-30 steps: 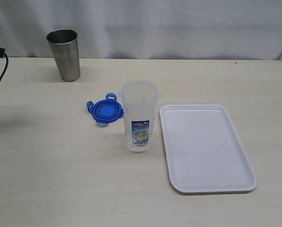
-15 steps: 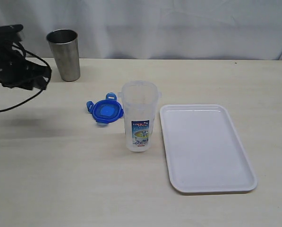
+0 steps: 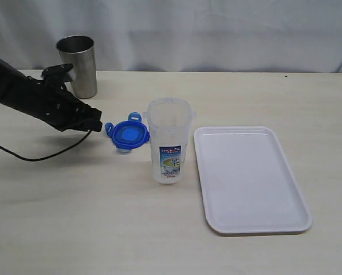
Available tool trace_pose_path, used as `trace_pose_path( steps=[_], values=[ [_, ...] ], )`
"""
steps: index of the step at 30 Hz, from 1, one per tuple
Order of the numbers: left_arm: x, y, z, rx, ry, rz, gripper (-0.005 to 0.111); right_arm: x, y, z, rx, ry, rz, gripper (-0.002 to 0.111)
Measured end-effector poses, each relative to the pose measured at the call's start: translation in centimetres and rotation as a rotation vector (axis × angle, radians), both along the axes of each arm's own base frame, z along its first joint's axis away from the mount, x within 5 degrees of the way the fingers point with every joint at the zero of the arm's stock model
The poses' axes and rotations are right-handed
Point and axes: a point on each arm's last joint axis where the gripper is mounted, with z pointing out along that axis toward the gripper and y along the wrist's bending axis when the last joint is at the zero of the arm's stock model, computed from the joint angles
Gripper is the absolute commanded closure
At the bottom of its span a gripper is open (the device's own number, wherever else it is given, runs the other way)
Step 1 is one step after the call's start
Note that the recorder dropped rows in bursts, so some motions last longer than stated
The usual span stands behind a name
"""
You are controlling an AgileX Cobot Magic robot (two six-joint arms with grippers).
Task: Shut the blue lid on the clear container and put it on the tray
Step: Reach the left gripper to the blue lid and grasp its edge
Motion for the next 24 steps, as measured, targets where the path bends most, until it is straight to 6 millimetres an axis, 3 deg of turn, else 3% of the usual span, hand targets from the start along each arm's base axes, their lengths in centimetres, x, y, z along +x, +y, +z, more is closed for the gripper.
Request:
trace_pose_path(
  steps=[17,24],
  values=[
    [-0.1,-5.2,-0.9,0.135,-0.154,-0.017,0.069,0.0,0.0,0.0,0.000,0.000,0.000,0.104],
    [0.3,-5.3,-1.3,0.149,-0.173,0.061,0.069,0.0,0.0,0.0,0.000,0.000,0.000,0.104]
  ],
)
